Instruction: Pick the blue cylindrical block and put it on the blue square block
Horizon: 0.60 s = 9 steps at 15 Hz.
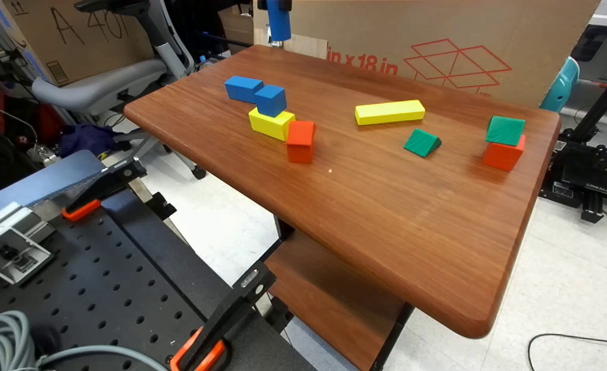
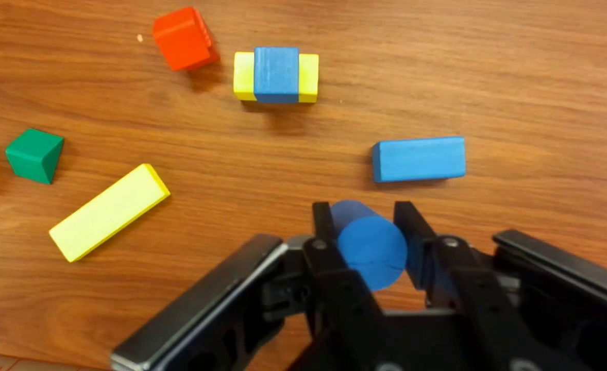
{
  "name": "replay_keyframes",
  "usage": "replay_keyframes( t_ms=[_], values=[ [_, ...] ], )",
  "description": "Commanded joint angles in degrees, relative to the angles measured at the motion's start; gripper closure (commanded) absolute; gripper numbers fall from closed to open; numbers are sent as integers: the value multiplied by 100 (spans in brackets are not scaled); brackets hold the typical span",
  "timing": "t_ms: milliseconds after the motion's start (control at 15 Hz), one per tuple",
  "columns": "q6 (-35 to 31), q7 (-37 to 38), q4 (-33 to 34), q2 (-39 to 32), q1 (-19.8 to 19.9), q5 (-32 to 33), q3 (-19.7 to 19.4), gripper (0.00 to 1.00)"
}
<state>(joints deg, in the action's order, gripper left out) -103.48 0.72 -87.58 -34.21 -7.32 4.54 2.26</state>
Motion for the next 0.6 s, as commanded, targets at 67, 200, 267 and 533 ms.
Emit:
replay_keyframes(
  t_ms=[67, 200, 267, 533],
  values=[
    [-714, -38, -1211, 791, 162, -155, 59, 92],
    [-1021, -10, -1587, 989, 182, -137, 46, 92],
    [-1161, -18, -1762, 1086, 204, -143, 45, 92],
    [-1517, -58, -2356, 1436, 271, -157, 44, 92]
  ],
)
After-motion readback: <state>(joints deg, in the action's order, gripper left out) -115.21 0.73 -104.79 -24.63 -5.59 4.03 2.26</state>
